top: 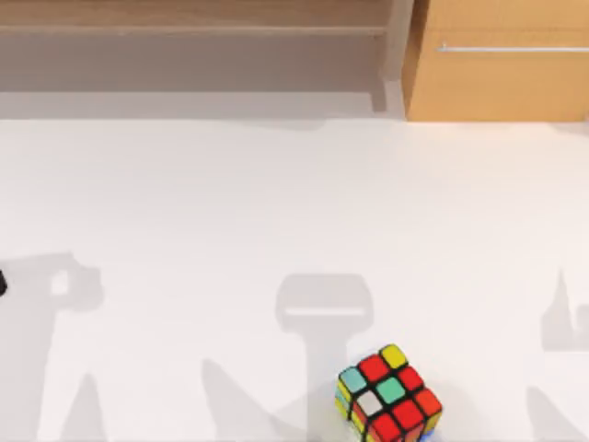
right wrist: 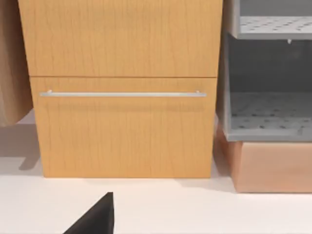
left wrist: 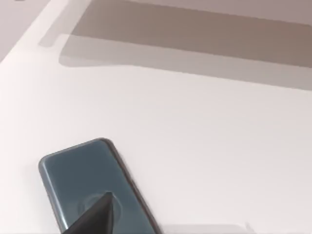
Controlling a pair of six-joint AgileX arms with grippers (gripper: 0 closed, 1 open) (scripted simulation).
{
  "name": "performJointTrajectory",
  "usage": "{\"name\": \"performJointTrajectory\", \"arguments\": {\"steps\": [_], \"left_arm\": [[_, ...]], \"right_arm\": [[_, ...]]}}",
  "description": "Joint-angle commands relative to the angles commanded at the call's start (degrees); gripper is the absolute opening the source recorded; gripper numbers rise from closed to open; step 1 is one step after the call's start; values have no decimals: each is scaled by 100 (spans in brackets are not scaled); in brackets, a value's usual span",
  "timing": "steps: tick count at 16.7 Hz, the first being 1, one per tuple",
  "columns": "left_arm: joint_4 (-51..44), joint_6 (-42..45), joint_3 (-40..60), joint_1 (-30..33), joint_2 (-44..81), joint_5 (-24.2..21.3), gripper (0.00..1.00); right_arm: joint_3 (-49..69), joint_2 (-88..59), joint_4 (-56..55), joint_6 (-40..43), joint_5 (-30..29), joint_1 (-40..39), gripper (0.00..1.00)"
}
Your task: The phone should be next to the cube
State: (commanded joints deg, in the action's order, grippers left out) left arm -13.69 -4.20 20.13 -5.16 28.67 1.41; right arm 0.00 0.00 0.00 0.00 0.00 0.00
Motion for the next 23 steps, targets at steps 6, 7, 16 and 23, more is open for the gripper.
{"name": "performJointTrajectory", "arguments": {"steps": [6,7,16,23], "left_arm": [[-1550,-544,2235,-394,3326,-33,100],[-1818,-641,2625,-459,3904,-42,100],[-3715,-1376,5631,-947,8094,-81,100],[-4026,-1524,6242,-1037,8845,-73,100]], "right_arm": [[0,0,0,0,0,0,100],[0,0,0,0,0,0,100],[0,0,0,0,0,0,100],[0,0,0,0,0,0,100]]}}
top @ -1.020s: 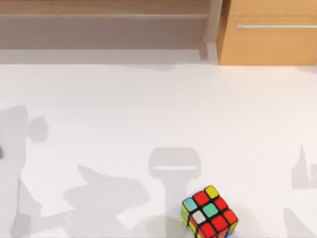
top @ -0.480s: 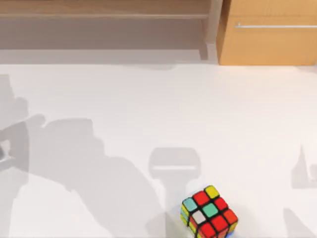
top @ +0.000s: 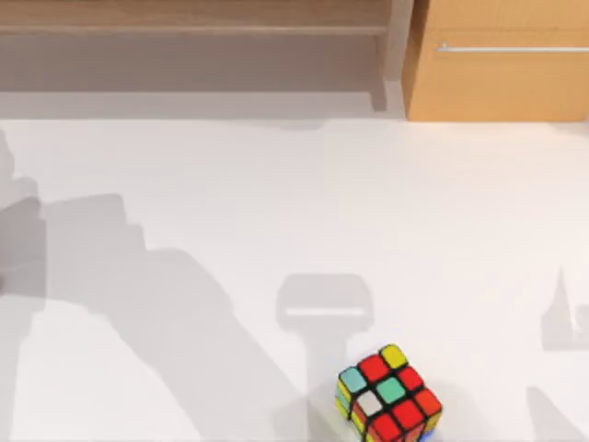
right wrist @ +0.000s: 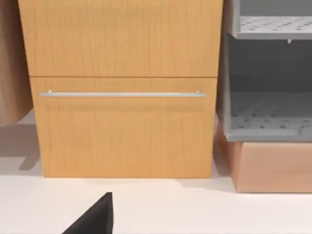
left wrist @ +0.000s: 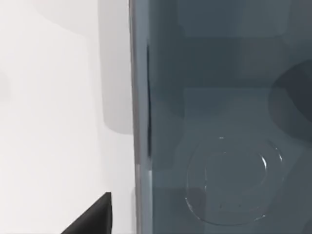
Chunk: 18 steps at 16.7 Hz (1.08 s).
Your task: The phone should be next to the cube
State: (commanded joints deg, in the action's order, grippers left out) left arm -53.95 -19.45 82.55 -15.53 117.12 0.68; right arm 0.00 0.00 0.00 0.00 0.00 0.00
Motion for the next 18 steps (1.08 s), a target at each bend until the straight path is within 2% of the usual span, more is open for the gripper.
{"name": "performJointTrajectory", "arguments": {"steps": [4,10,14,18], "left_arm": [[96,-2,-58,18,35,-1,100],[769,17,-389,-11,378,-3,100],[783,17,-397,-12,385,-4,100],[783,17,-397,-12,385,-4,70]], "right_arm": [[0,0,0,0,0,0,100],[0,0,0,0,0,0,100],[0,0,0,0,0,0,100],[0,0,0,0,0,0,100]]}}
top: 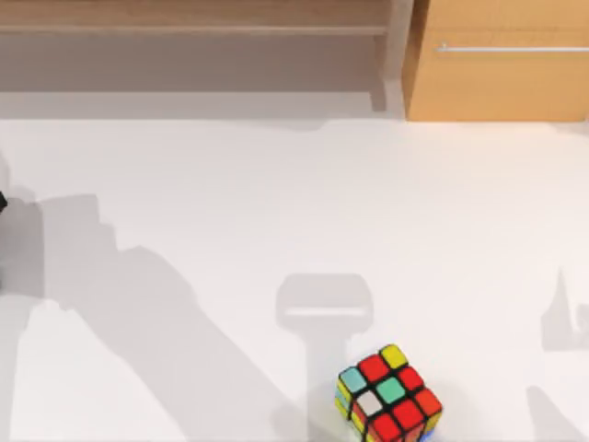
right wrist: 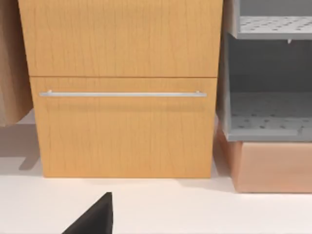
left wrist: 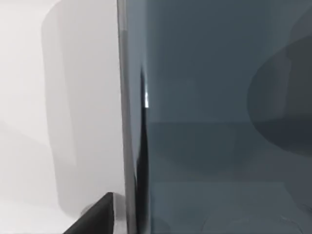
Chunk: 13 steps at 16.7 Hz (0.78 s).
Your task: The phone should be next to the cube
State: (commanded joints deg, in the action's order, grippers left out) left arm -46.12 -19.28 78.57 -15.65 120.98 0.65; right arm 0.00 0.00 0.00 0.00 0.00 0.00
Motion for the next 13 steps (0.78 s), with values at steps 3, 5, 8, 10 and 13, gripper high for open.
{"name": "performJointTrajectory", "arguments": {"steps": [3,5,8,10,13], "left_arm": [[0,0,0,0,0,0,47],[0,0,0,0,0,0,32],[0,0,0,0,0,0,10],[0,0,0,0,0,0,0],[0,0,0,0,0,0,0]], "right_arm": [[0,0,0,0,0,0,100],[0,0,0,0,0,0,100],[0,0,0,0,0,0,100],[0,0,0,0,0,0,100],[0,0,0,0,0,0,100]]}}
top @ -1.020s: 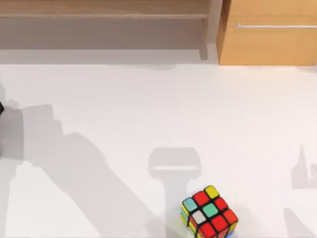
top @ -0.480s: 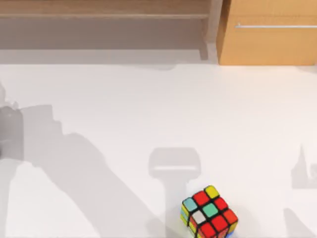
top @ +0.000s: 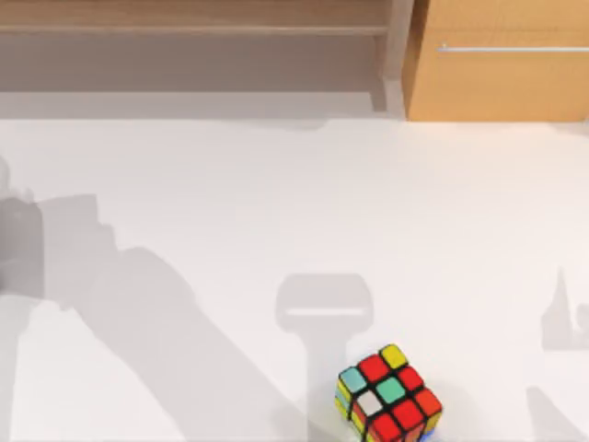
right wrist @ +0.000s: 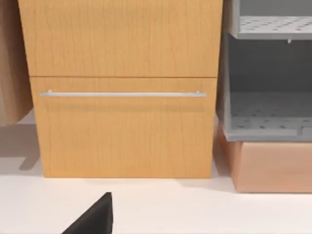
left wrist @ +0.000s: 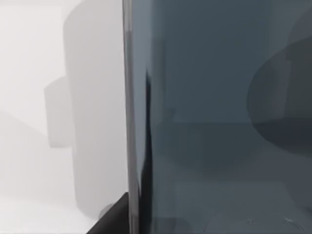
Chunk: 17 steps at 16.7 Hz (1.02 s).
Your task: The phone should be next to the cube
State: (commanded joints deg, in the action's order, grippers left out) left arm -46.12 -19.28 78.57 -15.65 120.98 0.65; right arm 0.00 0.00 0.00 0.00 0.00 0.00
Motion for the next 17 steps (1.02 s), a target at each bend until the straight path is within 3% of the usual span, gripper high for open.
{"name": "performJointTrajectory", "arguments": {"steps": [17], "left_arm": [[-466,-47,324,49,-395,4,0]], "right_arm": [[0,0,0,0,0,0,100]]}}
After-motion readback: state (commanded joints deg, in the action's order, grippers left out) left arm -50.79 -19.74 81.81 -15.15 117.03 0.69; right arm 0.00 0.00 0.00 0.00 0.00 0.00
